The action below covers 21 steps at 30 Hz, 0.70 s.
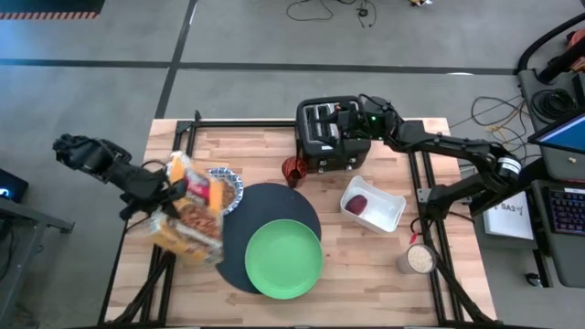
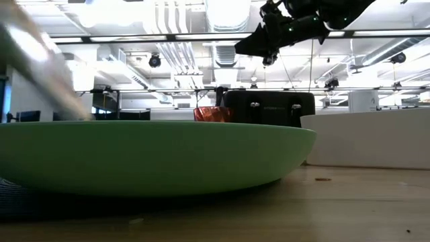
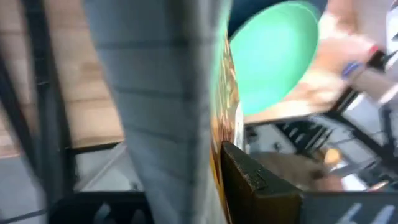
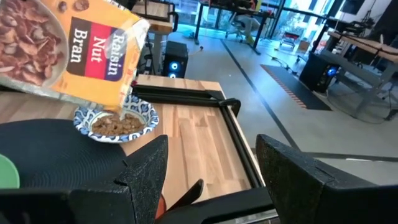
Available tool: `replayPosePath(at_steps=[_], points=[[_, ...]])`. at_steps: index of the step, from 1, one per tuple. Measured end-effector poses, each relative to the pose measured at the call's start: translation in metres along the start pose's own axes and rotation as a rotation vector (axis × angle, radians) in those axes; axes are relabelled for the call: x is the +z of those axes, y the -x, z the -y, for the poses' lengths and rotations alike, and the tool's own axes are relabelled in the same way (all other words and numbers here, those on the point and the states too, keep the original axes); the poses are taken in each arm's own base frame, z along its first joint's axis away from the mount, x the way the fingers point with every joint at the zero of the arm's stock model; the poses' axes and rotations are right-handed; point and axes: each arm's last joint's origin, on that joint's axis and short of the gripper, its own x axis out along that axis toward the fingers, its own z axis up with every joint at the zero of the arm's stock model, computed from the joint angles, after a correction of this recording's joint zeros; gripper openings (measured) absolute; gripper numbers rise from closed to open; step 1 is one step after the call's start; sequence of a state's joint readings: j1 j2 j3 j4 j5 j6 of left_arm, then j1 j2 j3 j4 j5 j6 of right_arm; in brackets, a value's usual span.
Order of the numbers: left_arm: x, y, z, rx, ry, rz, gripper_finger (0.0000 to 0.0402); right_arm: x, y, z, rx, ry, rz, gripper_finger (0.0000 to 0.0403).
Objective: Arrange a breakfast setting
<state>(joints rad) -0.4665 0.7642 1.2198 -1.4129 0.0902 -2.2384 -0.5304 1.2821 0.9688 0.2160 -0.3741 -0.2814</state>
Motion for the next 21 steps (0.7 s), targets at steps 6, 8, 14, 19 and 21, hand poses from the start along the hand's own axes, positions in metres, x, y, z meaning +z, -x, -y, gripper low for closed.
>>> replayPosePath(at_steps=[6, 8, 14, 19, 21], points=[[0.0006, 0.0007, -0.002, 0.02, 0.013, -0.014, 0.0, -0.0027, -0.0036, 0.0008, 0.003, -0.001, -0.01, 0.0233], [-0.0014, 0.0014, 0.0007, 0.005, 0.019, -0.023, 0.0, -0.0028, -0.0037, 0.0008, 0.003, 0.0, -0.011, 0.0233], [0.0001, 0.0005, -0.001, 0.024, 0.026, -0.009, 0.0, -0.0034, -0.0037, 0.0007, 0.005, 0.002, -0.016, 0.0233], [-0.0033, 0.0008, 0.0027, -0.001, -0.048, -0.037, 0.0, -0.0036, -0.0037, 0.0006, 0.005, 0.004, -0.018, 0.0233], [-0.0021, 0.0019, 0.0001, 0.031, -0.026, -0.039, 0.0, -0.0035, -0.0037, 0.0006, 0.005, 0.01, -0.018, 0.0233]])
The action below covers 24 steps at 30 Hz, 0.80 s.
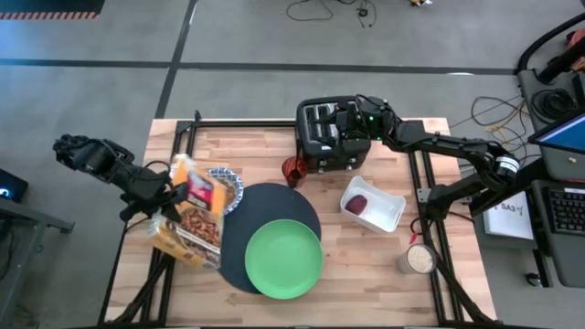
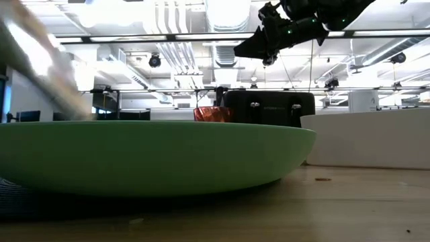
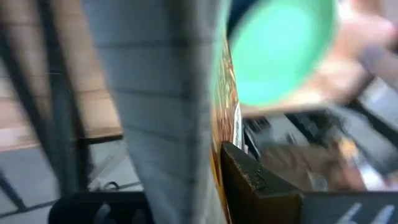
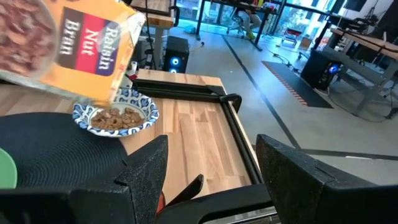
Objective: Arrange a breakfast setting
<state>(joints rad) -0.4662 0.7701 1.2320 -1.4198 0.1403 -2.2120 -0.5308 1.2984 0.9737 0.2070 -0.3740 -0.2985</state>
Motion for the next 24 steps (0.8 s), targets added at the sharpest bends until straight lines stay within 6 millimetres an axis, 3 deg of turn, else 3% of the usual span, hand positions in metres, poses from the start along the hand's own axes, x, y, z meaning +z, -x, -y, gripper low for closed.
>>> replayPosePath(at_steps=[10, 13, 24], points=[[0.0027, 0.0017, -0.0044, 0.013, 0.008, -0.002, 0.0, -0.0014, 0.0, -0.0004, 0.005, -0.005, -0.016, 0.0233], [0.0016, 0.0007, -0.0044, 0.037, -0.062, -0.024, 0.0, -0.0017, 0.0, -0.0005, 0.006, -0.006, -0.019, 0.0233], [0.0044, 0.0029, -0.0087, 0.045, 0.005, -0.014, 0.0, -0.0038, 0.0002, -0.0012, 0.012, -0.01, -0.04, 0.0233]])
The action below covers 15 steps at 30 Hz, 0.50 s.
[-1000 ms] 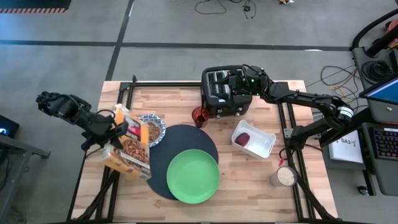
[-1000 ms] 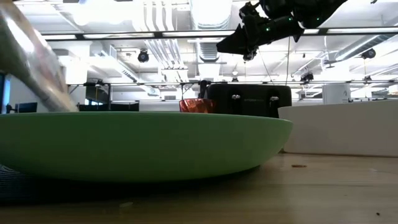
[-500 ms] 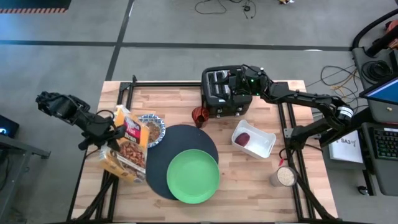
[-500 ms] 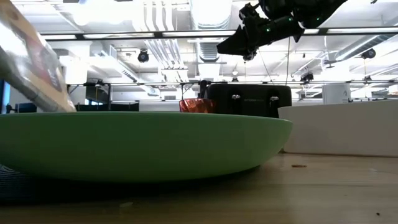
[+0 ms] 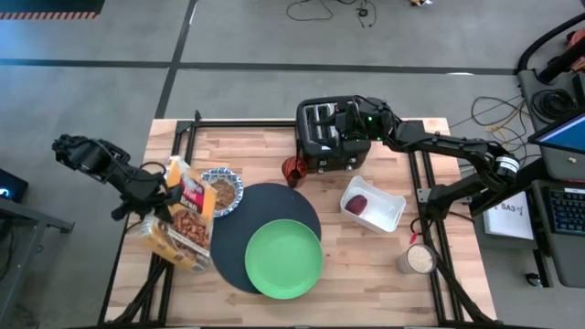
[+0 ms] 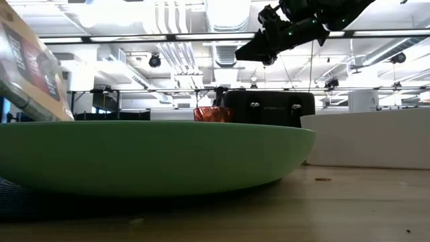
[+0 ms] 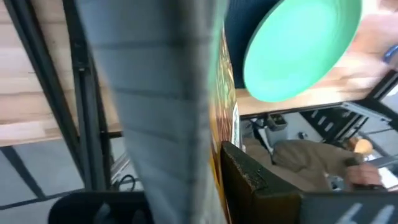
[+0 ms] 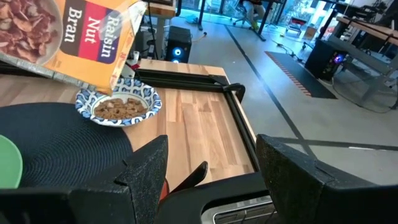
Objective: Arrange a breakfast setting
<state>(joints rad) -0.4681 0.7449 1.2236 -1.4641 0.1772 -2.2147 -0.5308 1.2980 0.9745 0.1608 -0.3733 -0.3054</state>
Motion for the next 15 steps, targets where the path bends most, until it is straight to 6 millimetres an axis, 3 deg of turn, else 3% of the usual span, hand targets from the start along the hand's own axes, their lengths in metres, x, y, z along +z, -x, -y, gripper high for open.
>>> replayPosePath(at_steps=[3, 13, 15], points=[[-0.0002, -0.0005, 0.0001, 0.013, -0.067, -0.003, 0.0, 0.0, 0.0, 0.0, 0.0, -0.001, 0.0, 0.0233], [0.0044, 0.0039, -0.0066, 0.009, -0.004, 0.016, 0.0, -0.0006, 0.0, -0.0002, 0.001, -0.009, -0.006, 0.0233], [0.0041, 0.0033, -0.0064, 0.014, -0.055, 0.012, 0.0, -0.0006, 0.0, -0.0002, 0.001, -0.009, -0.006, 0.0233]])
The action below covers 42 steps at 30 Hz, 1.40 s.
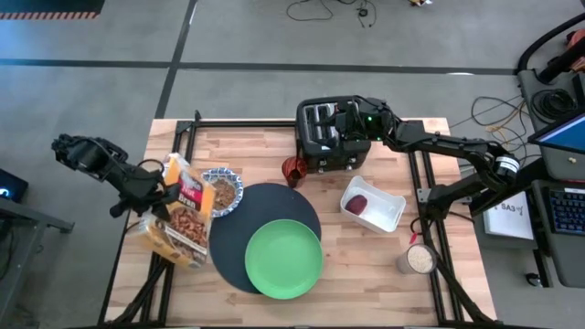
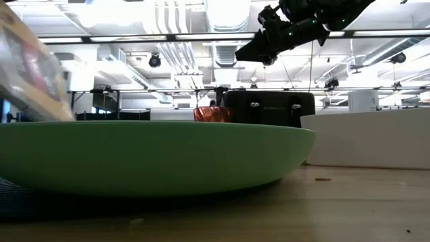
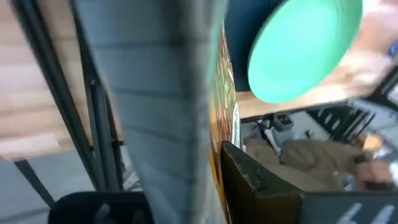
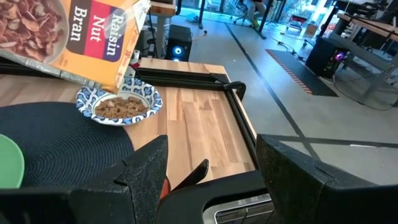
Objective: Arrange a breakfast setting
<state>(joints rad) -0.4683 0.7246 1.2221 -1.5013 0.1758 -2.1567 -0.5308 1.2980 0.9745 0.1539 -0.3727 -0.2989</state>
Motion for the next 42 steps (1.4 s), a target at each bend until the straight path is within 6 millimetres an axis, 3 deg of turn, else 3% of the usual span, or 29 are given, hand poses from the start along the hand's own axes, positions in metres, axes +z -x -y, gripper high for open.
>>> replayPosePath(at_steps=[5, 8, 25, 31, 42], points=[[0.004, 0.002, -0.007, 0.027, 0.054, 0.016, 0.0, -0.001, 0.0, 0.0, 0.001, 0.004, -0.007, 0.0233], [0.002, 0.002, -0.001, -0.038, 0.005, 0.029, 0.0, -0.001, 0.0, 0.0, -0.004, 0.005, -0.009, 0.0233], [-0.002, -0.003, 0.004, 0.015, -0.011, 0.002, 0.0, -0.001, 0.0, 0.0, -0.004, 0.006, -0.008, 0.0233], [-0.001, -0.005, 0.008, -0.022, -0.137, 0.089, 0.0, -0.001, 0.0, 0.0, -0.005, 0.006, -0.008, 0.0233], [0.002, -0.015, 0.019, 0.018, -0.549, 0.344, 0.0, -0.001, 0.0, 0.0, -0.004, -0.028, -0.01, 0.0233]])
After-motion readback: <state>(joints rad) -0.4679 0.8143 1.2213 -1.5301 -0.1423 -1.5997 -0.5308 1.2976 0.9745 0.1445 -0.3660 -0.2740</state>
